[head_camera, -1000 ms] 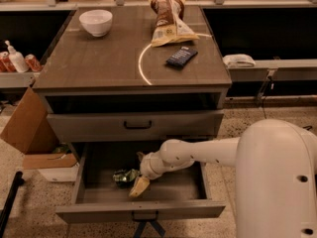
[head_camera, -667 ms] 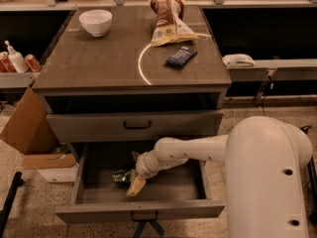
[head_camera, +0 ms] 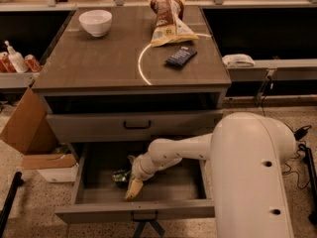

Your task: Pick green can from middle drawer and place on counter

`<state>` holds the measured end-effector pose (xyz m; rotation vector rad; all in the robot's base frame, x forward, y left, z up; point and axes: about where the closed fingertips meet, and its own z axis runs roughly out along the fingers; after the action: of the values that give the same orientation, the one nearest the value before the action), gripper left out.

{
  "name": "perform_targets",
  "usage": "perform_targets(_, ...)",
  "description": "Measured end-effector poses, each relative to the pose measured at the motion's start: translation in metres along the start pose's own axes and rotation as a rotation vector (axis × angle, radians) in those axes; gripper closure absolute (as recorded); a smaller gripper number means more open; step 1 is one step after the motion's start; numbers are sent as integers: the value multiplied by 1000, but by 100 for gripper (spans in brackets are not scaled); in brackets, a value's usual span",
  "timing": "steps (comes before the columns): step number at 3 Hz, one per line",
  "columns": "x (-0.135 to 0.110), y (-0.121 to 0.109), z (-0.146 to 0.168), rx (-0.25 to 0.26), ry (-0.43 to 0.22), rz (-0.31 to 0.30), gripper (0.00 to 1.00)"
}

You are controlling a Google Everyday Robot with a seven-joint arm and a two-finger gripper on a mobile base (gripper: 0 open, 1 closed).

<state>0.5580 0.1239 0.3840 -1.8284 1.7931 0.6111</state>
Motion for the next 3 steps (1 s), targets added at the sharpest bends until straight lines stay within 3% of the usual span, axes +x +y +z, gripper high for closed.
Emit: perform_targets(3, -4, 6, 12, -19, -11, -20, 72)
